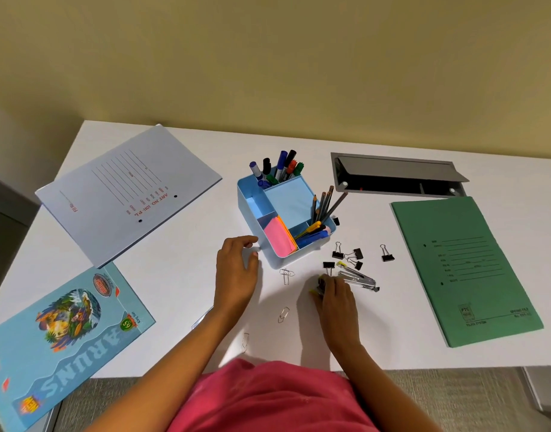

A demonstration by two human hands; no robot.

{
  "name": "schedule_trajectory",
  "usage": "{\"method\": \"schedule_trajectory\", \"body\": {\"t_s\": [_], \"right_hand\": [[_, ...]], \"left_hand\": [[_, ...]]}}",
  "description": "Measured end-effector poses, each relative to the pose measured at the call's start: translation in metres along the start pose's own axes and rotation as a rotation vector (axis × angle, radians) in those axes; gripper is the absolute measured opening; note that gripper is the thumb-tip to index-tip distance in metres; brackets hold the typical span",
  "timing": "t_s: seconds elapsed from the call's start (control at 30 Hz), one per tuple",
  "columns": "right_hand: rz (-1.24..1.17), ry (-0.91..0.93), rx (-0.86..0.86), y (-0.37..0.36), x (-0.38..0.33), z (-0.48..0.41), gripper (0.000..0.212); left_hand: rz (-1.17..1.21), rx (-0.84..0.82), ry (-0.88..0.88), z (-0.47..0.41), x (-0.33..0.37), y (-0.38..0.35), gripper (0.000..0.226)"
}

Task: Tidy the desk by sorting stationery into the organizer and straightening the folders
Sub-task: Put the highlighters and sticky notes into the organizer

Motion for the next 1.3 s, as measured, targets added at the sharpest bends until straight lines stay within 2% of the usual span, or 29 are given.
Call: {"method": "schedule_trajectory", "body": {"t_s": [0.1, 0.17, 0.23, 0.37, 0.47, 0.57, 0.63, 0.7, 0.77, 0.87, 0.97, 1.1, 1.3], "right_hand": [[-0.019, -0.018, -0.029, -0.005, 0.002, -0.003, 0.034], [-0.039, -0.009, -0.022, -0.002, 0.001, -0.003, 0.026], [-0.092, 0.017, 0.008, 0.006, -0.003, -0.001, 0.023], [-0.26, 0.112, 0.099, 0.035, -0.021, 0.004, 0.032], [-0.384, 0.2, 0.198, 0.064, -0.042, 0.008, 0.032], [-0.541, 0.324, 0.276, 0.095, -0.069, 0.007, 0.031], [-0.585, 0.416, 0.325, 0.112, -0.09, 0.004, 0.035], [-0.639, 0.44, 0.366, 0.123, -0.108, -0.006, 0.039], [-0.722, 0.428, 0.398, 0.13, -0.122, -0.02, 0.034], [-0.747, 0.424, 0.43, 0.128, -0.141, -0.041, 0.027], [-0.762, 0.313, 0.38, 0.115, -0.152, -0.067, 0.035], [-0.776, 0.253, 0.277, 0.093, -0.16, -0.09, 0.036], [-0.58, 0.167, 0.184, 0.058, -0.162, -0.106, 0.038]], "left_hand": [[0.017, -0.01, -0.006, -0.002, 0.003, -0.002, 0.026], [0.022, -0.011, 0.0, -0.003, 0.003, -0.003, 0.024], [0.024, -0.013, 0.003, -0.004, 0.004, -0.004, 0.023], [0.041, -0.013, 0.003, -0.005, 0.004, -0.002, 0.023], [0.073, -0.003, 0.017, -0.006, 0.004, 0.0, 0.023], [0.127, 0.006, 0.105, -0.009, -0.001, 0.0, 0.023], [0.229, 0.017, 0.238, -0.011, -0.012, -0.003, 0.022], [0.415, 0.037, 0.399, -0.009, -0.025, -0.007, 0.022], [0.503, 0.063, 0.47, -0.01, -0.03, -0.009, 0.023], [0.511, 0.098, 0.451, -0.02, -0.023, -0.004, 0.023], [0.48, 0.135, 0.403, -0.031, -0.013, 0.003, 0.022], [0.403, 0.173, 0.313, -0.044, 0.001, 0.013, 0.02], [0.21, 0.124, 0.192, -0.062, 0.008, 0.013, 0.03]]}}
Point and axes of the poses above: each hand's wrist, its own z-axis away from the middle knuckle, its own y-axis out of the back of the hand, x = y × z, the point moved 10 cm from there along -z, towards the middle knuckle, and after that the axes turned 5 degrees about -y, right-handed, at the moved point
